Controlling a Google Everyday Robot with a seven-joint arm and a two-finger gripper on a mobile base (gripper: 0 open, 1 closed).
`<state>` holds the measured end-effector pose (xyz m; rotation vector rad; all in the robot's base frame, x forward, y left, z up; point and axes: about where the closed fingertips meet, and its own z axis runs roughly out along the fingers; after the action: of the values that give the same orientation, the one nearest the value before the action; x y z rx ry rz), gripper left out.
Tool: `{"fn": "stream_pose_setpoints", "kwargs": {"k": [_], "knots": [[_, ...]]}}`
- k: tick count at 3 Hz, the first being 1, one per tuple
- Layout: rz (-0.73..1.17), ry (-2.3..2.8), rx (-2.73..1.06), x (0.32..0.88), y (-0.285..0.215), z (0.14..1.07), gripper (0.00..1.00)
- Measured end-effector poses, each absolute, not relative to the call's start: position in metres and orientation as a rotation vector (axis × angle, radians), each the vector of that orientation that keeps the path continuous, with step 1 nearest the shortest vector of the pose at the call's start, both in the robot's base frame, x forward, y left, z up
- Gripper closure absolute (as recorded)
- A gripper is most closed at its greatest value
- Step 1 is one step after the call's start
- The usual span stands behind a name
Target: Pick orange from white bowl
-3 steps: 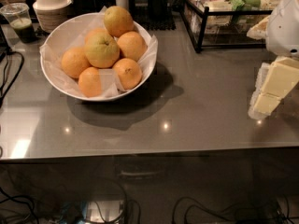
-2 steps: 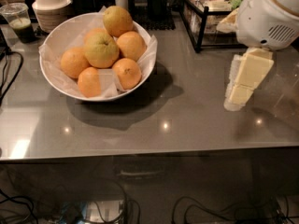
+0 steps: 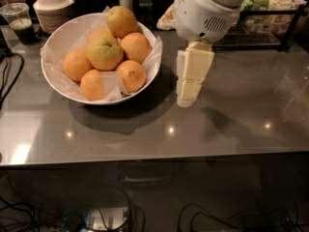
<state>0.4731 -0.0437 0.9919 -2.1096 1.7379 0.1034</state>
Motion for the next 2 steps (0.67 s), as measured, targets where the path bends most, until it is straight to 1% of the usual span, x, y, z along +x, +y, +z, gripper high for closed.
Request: {"fn": "stream_pose_setpoints", "kwargs": {"k": [1, 2], "knots": [[0.127, 1.646, -2.143, 0.497, -0.004, 0.996, 0.00], [0.195, 1.584, -2.099, 0.542, 0.030, 1.007, 0.00]]}}
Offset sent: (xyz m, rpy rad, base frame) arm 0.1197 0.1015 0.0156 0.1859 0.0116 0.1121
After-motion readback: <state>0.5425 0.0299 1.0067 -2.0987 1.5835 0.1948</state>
